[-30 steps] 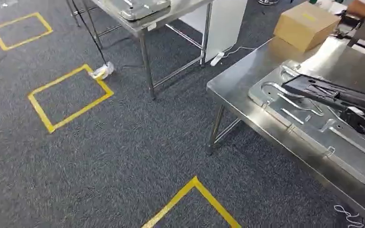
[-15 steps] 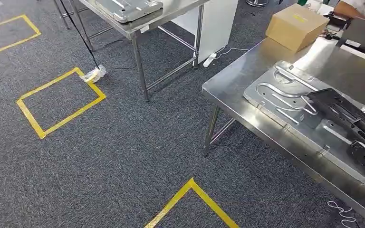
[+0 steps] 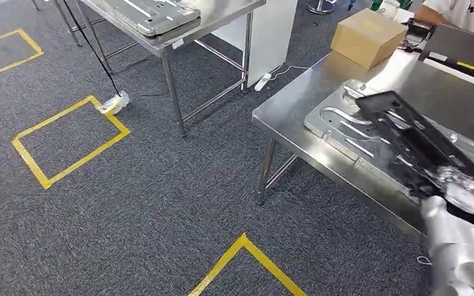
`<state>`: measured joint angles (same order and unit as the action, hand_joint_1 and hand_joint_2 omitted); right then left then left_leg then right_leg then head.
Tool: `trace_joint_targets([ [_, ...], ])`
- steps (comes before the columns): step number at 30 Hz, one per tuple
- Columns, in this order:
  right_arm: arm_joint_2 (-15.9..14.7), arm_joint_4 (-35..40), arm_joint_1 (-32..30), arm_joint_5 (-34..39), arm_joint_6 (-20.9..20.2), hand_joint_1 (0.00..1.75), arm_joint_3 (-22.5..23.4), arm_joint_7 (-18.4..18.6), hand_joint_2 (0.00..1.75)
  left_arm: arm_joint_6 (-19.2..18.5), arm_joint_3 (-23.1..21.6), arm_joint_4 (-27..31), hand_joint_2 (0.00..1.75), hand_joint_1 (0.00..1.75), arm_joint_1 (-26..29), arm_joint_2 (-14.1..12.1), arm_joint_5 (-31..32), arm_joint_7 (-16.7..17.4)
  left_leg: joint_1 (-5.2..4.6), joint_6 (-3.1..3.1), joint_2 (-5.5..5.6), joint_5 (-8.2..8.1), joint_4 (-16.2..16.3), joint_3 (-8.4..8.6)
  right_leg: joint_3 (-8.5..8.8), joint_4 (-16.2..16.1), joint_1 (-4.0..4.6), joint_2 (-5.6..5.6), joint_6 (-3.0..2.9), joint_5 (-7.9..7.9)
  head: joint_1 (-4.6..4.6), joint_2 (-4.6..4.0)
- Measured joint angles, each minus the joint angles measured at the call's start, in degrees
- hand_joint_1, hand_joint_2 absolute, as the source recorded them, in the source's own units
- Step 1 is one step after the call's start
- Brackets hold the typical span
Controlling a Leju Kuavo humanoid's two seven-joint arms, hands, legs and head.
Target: Take the parts from the cabinet and place them on the table.
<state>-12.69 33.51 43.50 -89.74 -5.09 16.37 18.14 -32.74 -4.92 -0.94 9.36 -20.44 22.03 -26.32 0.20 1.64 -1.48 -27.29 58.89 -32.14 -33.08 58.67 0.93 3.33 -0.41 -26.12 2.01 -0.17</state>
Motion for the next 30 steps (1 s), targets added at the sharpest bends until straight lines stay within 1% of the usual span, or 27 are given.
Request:
trace_joint_targets([
  [1,0.61,0.55,0.27,0.02,-0.48,0.0,-0.65,-0.57,0.0,0.13,0.0,0.0,0.0,0.0,-0.21,-0.04,0.35,-0.02,0.01,-0.1,0.08,0.11,0.0,0.01,0.05,0.03,0.02,-0.05,-0.02,0.0,0.04,0.0],
  [3,1.99,1.07,0.31,0.02,-1.07,0.0,-1.2,-0.92,0.0,0.31,-0.02,0.0,0.0,0.0,-0.22,-0.04,1.0,-0.02,0.05,-0.11,0.48,0.35,0.0,0.16,-0.02,0.08,0.02,-0.46,-0.03,0.0,0.02,0.0],
  [5,2.46,1.49,0.15,0.02,-1.36,0.0,-1.37,-1.14,0.0,0.46,-0.02,0.0,0.0,0.0,0.04,-0.04,1.4,-0.02,0.05,-0.18,1.02,0.63,0.0,-0.14,-0.19,0.1,-0.02,-0.98,-0.13,0.08,0.0,0.0],
  [8,3.27,1.57,-0.07,0.02,-1.44,0.0,-1.59,-1.45,0.0,0.5,-0.02,0.0,0.0,0.0,0.36,-0.04,1.51,-0.04,0.05,-0.19,1.28,0.63,0.0,-0.31,-0.3,0.1,-0.02,-1.28,-0.16,0.08,0.0,0.0],
  [10,3.73,1.84,-0.23,0.02,-0.63,0.0,-1.81,-2.5,0.0,0.48,-0.02,0.0,0.0,0.0,0.4,-0.04,1.66,-0.02,0.06,-0.19,1.41,0.63,-0.02,-0.52,-0.41,0.13,-0.02,-1.36,-0.16,0.07,0.0,0.0],
  [12,5.2,4.2,-0.77,0.02,1.32,0.0,-2.53,-4.68,0.0,0.33,0.11,0.0,0.0,0.0,0.55,0.0,1.73,0.24,0.06,-0.2,1.36,0.64,-0.06,-0.77,-0.67,0.23,-0.03,-1.27,-0.17,0.08,0.0,0.0],
  [13,6.13,7.21,-1.22,0.02,1.75,0.0,-3.22,-5.62,0.0,-0.02,0.48,0.0,0.0,0.0,0.7,0.0,1.18,0.5,0.04,-0.21,1.24,0.63,-0.06,-0.86,-0.81,0.27,-0.07,-1.16,-0.17,0.08,0.0,0.0],
  [15,7.34,14.33,-2.23,0.07,1.31,0.0,-4.89,-8.05,0.0,-0.59,1.97,0.0,0.0,0.0,1.48,0.11,-0.33,1.01,0.01,-0.22,1.07,0.62,-0.06,-1.0,-0.97,0.29,-0.11,-0.99,-0.19,0.1,0.0,0.0],
  [19,9.1,35.09,-5.2,0.98,-0.59,0.0,-9.04,-16.07,0.0,0.17,6.33,0.0,0.0,0.0,4.53,1.53,-1.66,0.83,0.01,-0.23,1.27,0.65,-0.06,-1.03,-1.17,0.3,-0.13,-1.22,-0.25,0.03,0.0,0.0],
  [22,10.85,46.14,-5.26,1.7,-2.05,0.0,-12.44,-17.99,0.0,0.44,8.39,0.0,0.0,0.0,6.19,2.6,-1.58,0.85,0.02,-0.29,1.33,0.61,-0.09,-1.05,-1.15,0.3,-0.03,-1.29,-0.42,-0.09,0.0,0.0],
  [24,11.53,51.28,-5.47,2.95,-2.21,0.0,-16.02,-18.95,0.0,0.24,9.53,0.0,0.0,0.0,6.53,2.95,-1.47,0.79,0.01,-0.34,1.4,0.58,-0.1,-1.06,-1.15,0.3,-0.03,-1.34,-0.46,-0.13,0.0,0.0],
  [27,11.69,54.49,-5.77,4.04,-1.21,0.0,-21.04,-18.5,0.0,-0.59,10.79,0.0,0.0,0.0,6.66,3.19,-0.96,0.46,0.02,-0.37,1.39,0.56,-0.11,-1.0,-1.12,0.3,0.01,-1.34,-0.47,-0.14,0.0,0.0],
  [30,11.58,54.9,-5.78,4.74,0.22,0.0,-22.44,-17.33,0.0,-0.96,11.87,0.0,0.0,0.0,6.88,3.23,-0.39,0.22,0.05,-0.38,1.53,0.57,-0.11,-1.0,-1.06,0.3,0.01,-1.45,-0.48,-0.14,0.0,0.0],
])
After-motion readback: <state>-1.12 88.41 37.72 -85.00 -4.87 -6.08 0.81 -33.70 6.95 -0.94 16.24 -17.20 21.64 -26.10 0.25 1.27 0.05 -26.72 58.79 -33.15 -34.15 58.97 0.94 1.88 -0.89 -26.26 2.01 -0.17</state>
